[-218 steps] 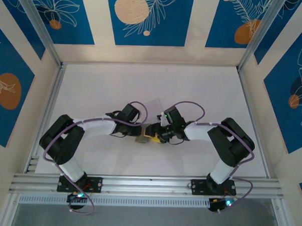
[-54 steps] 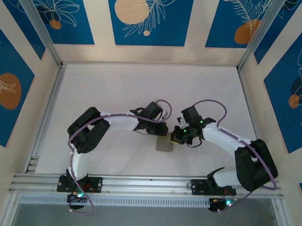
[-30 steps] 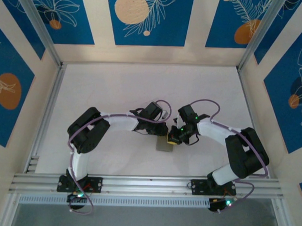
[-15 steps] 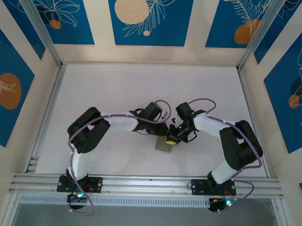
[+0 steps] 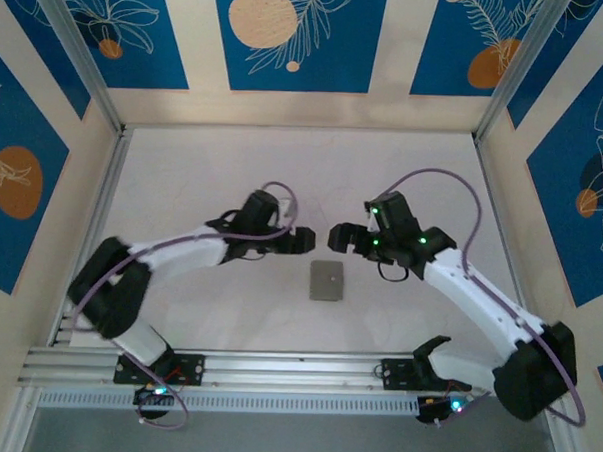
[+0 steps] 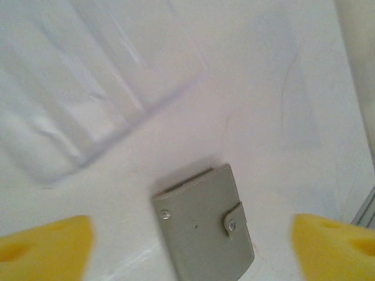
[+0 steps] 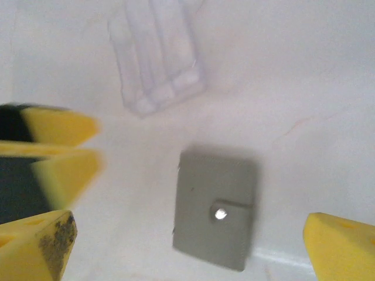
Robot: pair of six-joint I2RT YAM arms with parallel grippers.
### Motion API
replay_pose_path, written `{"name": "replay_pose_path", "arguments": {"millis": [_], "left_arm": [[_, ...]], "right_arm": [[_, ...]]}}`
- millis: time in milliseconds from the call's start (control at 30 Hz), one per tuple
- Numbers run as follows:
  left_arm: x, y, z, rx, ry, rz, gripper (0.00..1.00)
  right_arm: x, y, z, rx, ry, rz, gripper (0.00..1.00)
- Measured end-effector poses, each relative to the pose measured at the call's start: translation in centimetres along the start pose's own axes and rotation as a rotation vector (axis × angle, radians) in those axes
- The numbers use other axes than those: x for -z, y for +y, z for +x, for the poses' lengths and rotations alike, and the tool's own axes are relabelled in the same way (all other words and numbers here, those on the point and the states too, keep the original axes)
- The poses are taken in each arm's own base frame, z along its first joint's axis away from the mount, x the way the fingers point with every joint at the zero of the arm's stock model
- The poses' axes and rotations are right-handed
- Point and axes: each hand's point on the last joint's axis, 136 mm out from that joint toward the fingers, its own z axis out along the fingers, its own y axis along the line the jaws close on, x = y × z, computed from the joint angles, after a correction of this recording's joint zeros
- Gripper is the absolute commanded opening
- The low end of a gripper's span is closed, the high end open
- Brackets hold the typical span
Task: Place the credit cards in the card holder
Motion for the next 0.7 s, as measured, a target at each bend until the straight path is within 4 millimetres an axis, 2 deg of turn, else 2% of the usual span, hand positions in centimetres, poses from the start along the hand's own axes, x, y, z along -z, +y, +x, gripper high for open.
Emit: {"name": "replay_pose_path", "arguments": {"millis": [100, 200, 267, 300, 367, 467, 600, 700], "left_arm": [[5.8, 1.4, -3.0, -0.054, -0.232, -0.098, 1.00], [11.5, 3.5, -5.4, -0.161, -0.504, -0.252, 0.99], [14.3, 6.7, -6.0, -0.224, -0.670, -0.414, 0.99], [15.0, 8.1, -6.1, -0.245, -0.709, -0.481, 0.99], [16.1, 12.7, -6.0, -0.282, -0.737, -0.676, 0.99], [16.3, 18.3, -5.7, -0.306, -0.686, -0.884, 0.99], [15.6, 23.4, -5.4, -0.359, -0.632, -1.047, 0.99], [14.8, 26.0, -4.7, -0.365, -0.627, -1.072, 0.99]], "right_arm": [[2.4, -2.4, -2.7, 0.011, -0.210, 0.112, 0.99], [4.6, -6.2, -5.0, 0.036, -0.431, 0.268, 0.99], [4.7, -8.7, -6.2, 0.093, -0.548, 0.343, 0.99], [4.4, -9.9, -6.4, 0.112, -0.583, 0.371, 0.99], [3.3, -13.0, -6.1, 0.147, -0.605, 0.439, 0.99], [2.1, -16.9, -5.1, 0.151, -0.594, 0.510, 0.99], [2.6, -19.9, -5.7, 0.110, -0.666, 0.530, 0.99], [2.2, -21.3, -6.6, 0.086, -0.701, 0.513, 0.99]]}}
